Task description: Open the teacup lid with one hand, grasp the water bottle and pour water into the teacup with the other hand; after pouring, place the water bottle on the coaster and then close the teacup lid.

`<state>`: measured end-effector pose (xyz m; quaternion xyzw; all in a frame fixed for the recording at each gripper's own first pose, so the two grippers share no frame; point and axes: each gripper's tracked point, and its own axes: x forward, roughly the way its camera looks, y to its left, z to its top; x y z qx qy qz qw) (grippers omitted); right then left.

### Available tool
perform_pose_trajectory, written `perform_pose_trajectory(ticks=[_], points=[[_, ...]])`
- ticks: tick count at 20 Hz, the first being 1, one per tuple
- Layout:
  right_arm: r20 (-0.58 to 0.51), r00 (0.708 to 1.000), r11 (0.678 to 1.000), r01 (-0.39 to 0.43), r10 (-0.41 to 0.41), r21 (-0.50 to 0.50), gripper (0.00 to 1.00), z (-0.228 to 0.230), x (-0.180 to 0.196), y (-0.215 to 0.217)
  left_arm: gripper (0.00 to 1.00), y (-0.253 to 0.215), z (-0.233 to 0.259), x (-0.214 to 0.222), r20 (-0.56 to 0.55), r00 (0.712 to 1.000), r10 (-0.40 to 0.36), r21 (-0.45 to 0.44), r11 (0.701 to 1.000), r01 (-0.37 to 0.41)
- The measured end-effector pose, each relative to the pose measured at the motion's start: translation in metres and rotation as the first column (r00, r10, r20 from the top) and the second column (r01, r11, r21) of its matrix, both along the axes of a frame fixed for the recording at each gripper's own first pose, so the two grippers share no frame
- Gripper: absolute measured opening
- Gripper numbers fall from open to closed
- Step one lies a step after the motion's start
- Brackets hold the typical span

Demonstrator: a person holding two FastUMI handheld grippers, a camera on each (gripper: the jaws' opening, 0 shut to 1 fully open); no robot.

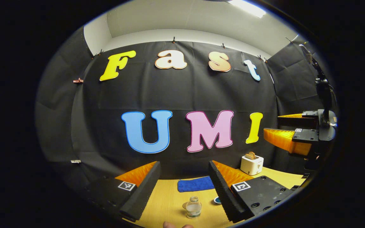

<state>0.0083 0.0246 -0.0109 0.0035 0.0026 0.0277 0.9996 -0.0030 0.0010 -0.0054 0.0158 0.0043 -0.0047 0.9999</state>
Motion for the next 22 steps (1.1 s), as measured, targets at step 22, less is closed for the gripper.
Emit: perform_pose_trajectory(ticks=[22], points=[[-0.212,0.966,0.989,-0.147,0.150,0.032,0.96,-0.301,0.065,0.089,0.95,-0.013,-0.244,0.045,-0.148,0.989,-0.022,-0.039,0.999,0.016]])
